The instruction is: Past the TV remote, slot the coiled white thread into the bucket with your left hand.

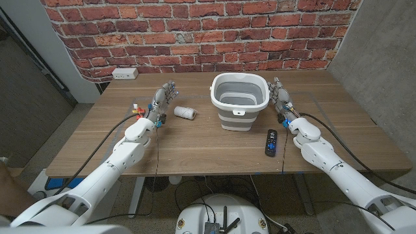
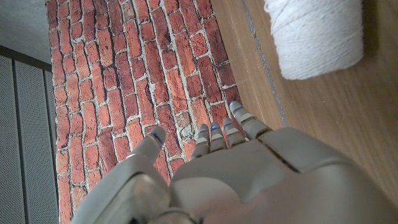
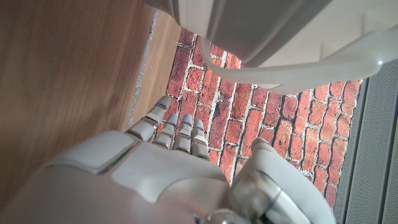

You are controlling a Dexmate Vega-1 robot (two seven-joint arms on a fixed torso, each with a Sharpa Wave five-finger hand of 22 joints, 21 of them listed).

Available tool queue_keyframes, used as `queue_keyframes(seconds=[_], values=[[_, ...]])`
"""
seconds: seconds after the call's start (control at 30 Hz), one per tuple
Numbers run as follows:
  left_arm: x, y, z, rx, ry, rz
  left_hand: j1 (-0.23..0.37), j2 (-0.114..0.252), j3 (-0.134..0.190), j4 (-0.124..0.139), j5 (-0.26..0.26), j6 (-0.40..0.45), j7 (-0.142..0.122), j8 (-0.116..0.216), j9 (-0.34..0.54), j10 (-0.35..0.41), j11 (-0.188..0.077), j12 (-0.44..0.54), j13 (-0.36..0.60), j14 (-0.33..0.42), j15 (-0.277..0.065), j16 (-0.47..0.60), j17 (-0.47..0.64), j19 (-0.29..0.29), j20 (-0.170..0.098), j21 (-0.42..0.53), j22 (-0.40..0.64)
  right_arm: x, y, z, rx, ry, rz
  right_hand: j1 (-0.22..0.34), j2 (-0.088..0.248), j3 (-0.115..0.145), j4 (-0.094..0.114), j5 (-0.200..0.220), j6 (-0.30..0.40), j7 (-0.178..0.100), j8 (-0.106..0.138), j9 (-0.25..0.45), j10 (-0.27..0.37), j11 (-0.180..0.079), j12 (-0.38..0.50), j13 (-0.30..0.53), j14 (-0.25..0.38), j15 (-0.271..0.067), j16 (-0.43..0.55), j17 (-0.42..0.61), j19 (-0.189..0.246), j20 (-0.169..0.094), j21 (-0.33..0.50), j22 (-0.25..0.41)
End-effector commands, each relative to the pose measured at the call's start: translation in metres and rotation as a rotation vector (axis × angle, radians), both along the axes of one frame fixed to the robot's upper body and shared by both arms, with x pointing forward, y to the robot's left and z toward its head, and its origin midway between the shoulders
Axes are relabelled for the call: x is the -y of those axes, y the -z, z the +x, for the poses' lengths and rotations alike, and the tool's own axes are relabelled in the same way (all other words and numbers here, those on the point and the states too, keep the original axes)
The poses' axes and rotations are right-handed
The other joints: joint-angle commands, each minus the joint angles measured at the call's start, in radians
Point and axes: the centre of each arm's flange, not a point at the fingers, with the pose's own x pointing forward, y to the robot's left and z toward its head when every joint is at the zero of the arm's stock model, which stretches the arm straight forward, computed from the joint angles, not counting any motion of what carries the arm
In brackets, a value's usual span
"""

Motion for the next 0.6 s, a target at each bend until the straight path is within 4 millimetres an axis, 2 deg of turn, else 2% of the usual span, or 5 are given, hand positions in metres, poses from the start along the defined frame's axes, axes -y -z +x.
queue_keyframes(seconds=[0.03,0.6], values=[[-0.013,-0.005,-0.003,0.015,-0.040,0.014,0.007,0.066,0.009,-0.001,0.004,0.002,0.006,0.004,0.001,0.001,0.004,0.006,0.004,0.006,0.001,0.005,0.002,0.009,-0.006,0.004,0.004,-0.006,0.004,-0.004,0.003,0.013,0.008,-0.002,0.022,0.008,-0.001,0.006,0.008,-0.001,0.006,0.001,0.009,0.001,0.007,0.001,-0.001,-0.026,0.005,-0.001,0.009,-0.024,0.001,0.005],[-0.011,-0.027,-0.002,0.038,-0.070,0.140,0.015,0.063,0.019,-0.018,0.003,0.005,0.001,0.002,0.001,0.003,-0.002,0.005,0.003,0.007,-0.001,0.003,0.001,0.006,-0.008,0.002,0.004,0.002,0.005,-0.005,-0.002,0.030,0.001,-0.009,0.021,0.011,-0.006,0.010,0.010,-0.003,0.007,0.001,0.012,-0.002,0.010,-0.012,0.000,-0.028,0.007,-0.015,0.014,-0.027,-0.010,0.005]])
